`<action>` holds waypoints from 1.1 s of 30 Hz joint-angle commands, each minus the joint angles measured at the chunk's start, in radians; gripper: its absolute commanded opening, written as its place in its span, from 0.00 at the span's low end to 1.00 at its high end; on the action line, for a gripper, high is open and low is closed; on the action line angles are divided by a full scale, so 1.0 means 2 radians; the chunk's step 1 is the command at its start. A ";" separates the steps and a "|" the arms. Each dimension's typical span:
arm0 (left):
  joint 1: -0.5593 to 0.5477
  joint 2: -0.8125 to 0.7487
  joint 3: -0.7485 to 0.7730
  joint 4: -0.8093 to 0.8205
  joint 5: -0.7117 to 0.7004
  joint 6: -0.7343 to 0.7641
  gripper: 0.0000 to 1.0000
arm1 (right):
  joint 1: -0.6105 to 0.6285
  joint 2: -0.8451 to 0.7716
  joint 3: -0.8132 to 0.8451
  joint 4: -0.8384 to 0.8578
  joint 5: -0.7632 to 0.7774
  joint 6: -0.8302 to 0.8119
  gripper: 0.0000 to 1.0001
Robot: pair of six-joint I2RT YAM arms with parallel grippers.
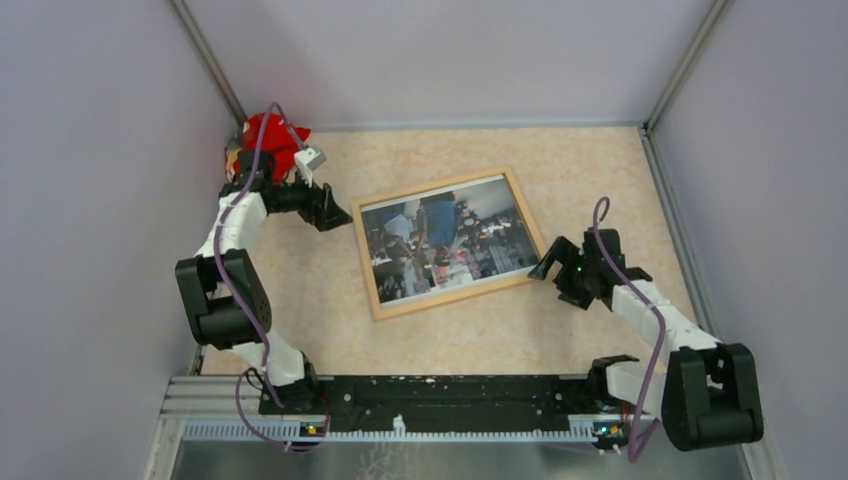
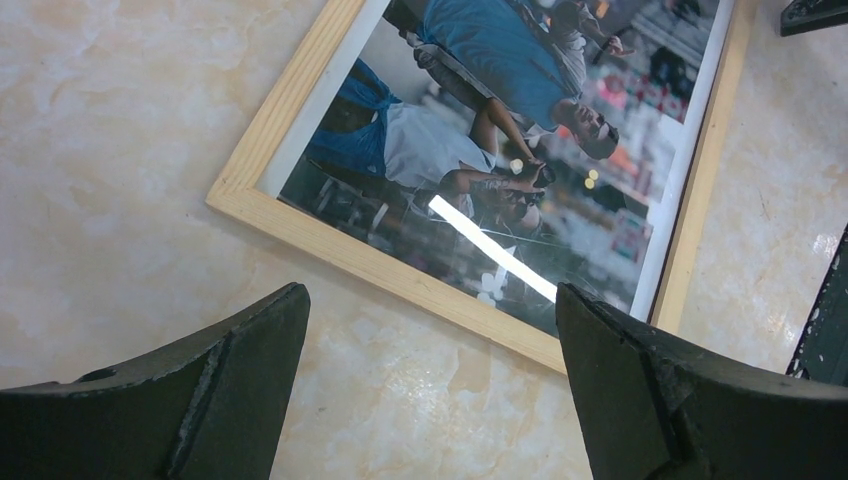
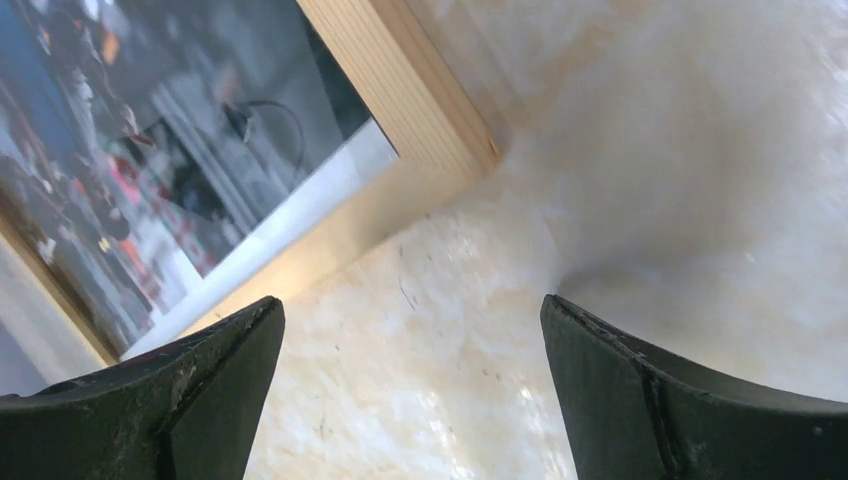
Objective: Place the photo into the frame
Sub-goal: Reset both arms
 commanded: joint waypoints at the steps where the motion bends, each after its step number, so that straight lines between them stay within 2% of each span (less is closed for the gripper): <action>1: 0.003 0.006 -0.011 0.017 0.013 0.003 0.99 | 0.000 -0.051 0.045 -0.102 0.046 -0.028 0.99; 3: 0.002 0.009 -0.028 0.051 0.011 -0.022 0.99 | 0.000 -0.053 0.071 -0.095 0.084 -0.038 0.99; 7: 0.002 0.018 -0.082 0.169 0.000 -0.100 0.99 | 0.000 -0.038 0.112 -0.068 0.260 -0.049 0.99; 11: 0.002 0.037 -0.143 0.328 -0.017 -0.177 0.99 | 0.000 -0.058 0.067 0.089 0.400 -0.113 0.99; 14: 0.002 0.065 -0.156 0.376 -0.030 -0.202 0.99 | 0.000 -0.071 -0.006 0.256 0.467 -0.190 0.98; 17: 0.002 0.086 -0.177 0.436 -0.043 -0.231 0.99 | 0.000 -0.057 -0.069 0.377 0.496 -0.236 0.98; 21: 0.002 0.097 -0.224 0.540 -0.056 -0.256 0.99 | -0.001 -0.025 -0.122 0.490 0.515 -0.244 0.99; 24: 0.008 0.093 -0.236 0.569 -0.076 -0.269 0.99 | -0.002 0.003 -0.160 0.601 0.509 -0.265 0.99; 25: 0.009 0.089 -0.245 0.585 -0.078 -0.273 0.99 | -0.002 0.013 -0.163 0.610 0.512 -0.256 0.99; 29: 0.014 0.047 -0.304 0.652 -0.109 -0.291 0.99 | -0.002 0.053 -0.193 0.699 0.513 -0.243 0.99; 32: 0.012 -0.002 -0.378 0.739 -0.142 -0.299 0.99 | -0.002 0.086 -0.207 0.783 0.497 -0.271 0.99; 33: 0.008 -0.018 -0.410 0.782 -0.150 -0.296 0.99 | -0.002 0.087 -0.208 0.783 0.484 -0.274 0.99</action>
